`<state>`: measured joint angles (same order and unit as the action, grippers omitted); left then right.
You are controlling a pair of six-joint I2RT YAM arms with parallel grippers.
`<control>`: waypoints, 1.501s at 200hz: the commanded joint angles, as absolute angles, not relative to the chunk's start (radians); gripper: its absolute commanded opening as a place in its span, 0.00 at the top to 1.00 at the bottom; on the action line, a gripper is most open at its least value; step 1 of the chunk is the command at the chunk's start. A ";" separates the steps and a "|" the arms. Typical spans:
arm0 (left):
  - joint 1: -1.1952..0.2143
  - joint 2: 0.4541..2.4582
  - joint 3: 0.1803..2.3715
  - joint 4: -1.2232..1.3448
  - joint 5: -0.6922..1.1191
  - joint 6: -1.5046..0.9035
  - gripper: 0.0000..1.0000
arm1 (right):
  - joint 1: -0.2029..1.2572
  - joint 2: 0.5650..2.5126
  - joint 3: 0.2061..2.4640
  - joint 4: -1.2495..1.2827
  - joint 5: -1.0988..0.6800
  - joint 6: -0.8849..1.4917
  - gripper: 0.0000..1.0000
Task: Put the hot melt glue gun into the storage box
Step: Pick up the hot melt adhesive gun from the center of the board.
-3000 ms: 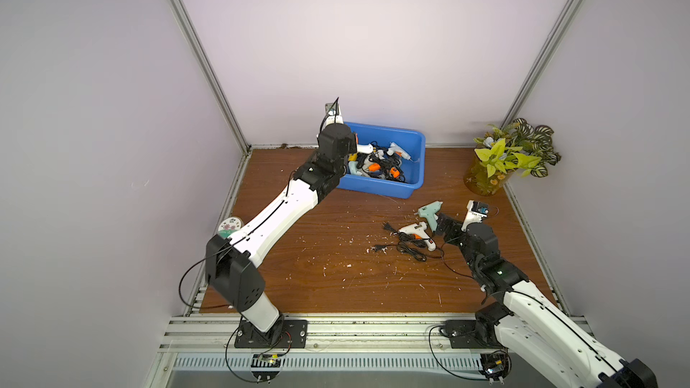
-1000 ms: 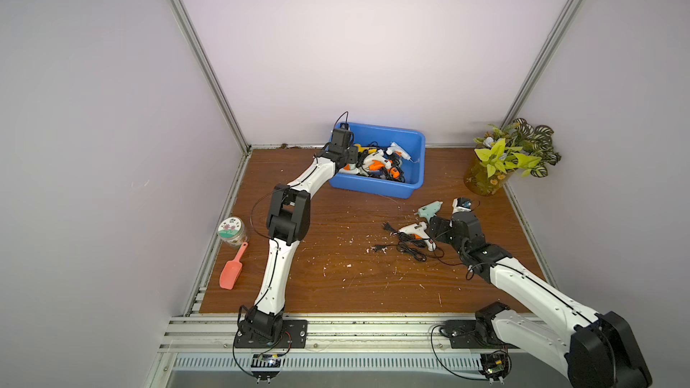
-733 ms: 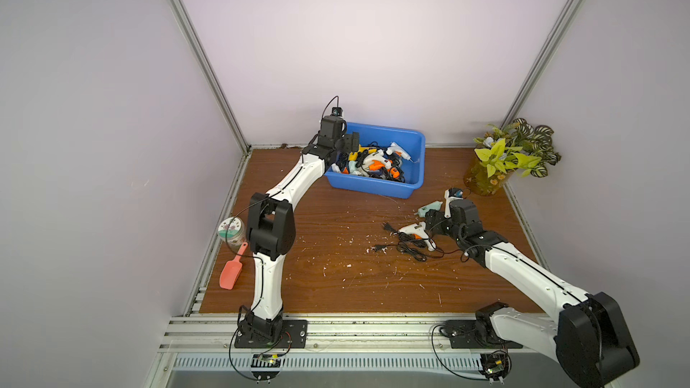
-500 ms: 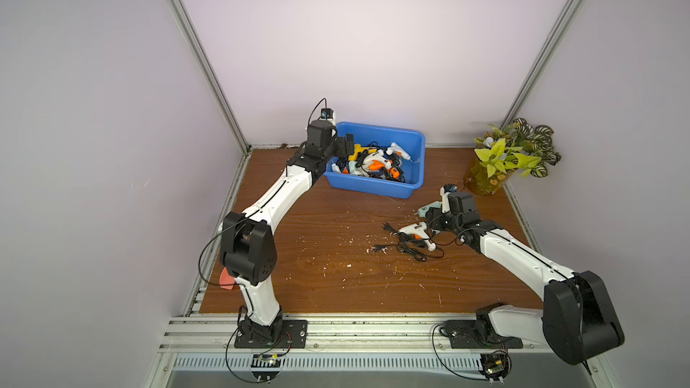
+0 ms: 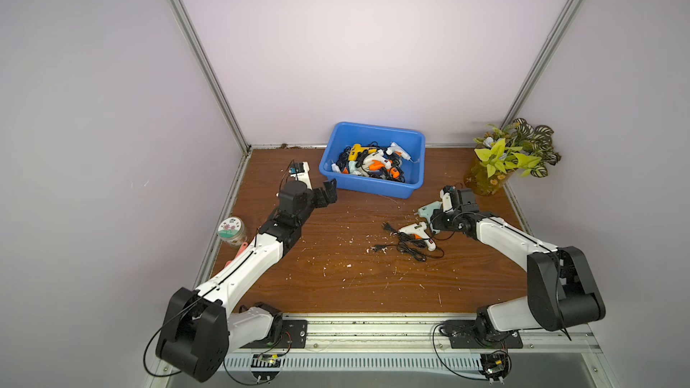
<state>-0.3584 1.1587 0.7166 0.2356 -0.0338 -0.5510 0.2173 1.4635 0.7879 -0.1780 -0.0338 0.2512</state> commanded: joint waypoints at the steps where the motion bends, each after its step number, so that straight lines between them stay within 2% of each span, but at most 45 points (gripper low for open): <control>1: -0.358 1.109 0.676 0.295 -0.067 -0.610 0.00 | 0.213 1.493 0.850 -0.215 -0.060 0.201 0.54; 70: -0.358 1.089 0.621 0.302 -0.070 -0.633 0.00 | 0.214 1.578 0.886 -0.236 -0.082 0.184 0.61; 199: -0.358 1.130 0.616 0.331 -0.055 -0.637 0.00 | 0.215 1.643 0.840 -0.175 -0.025 0.246 0.60; 230: -0.357 1.127 0.614 0.325 -0.062 -0.635 0.00 | 0.217 1.599 0.822 -0.153 -0.032 0.257 0.73; 244: -0.358 1.121 0.612 0.324 -0.069 -0.635 0.00 | 0.216 1.563 0.816 -0.151 -0.028 0.261 0.82; 266: -0.356 1.117 0.609 0.322 -0.075 -0.635 0.00 | 0.217 1.499 0.810 -0.162 -0.007 0.264 0.88; 300: -0.359 1.112 0.606 0.324 -0.077 -0.635 0.00 | 0.216 1.390 0.807 -0.197 0.024 0.262 0.90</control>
<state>-0.3584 1.1248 0.6163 0.2981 -0.0582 -0.6327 0.2157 1.4773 0.7967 -0.1879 -0.0132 0.2504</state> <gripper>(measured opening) 0.997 0.302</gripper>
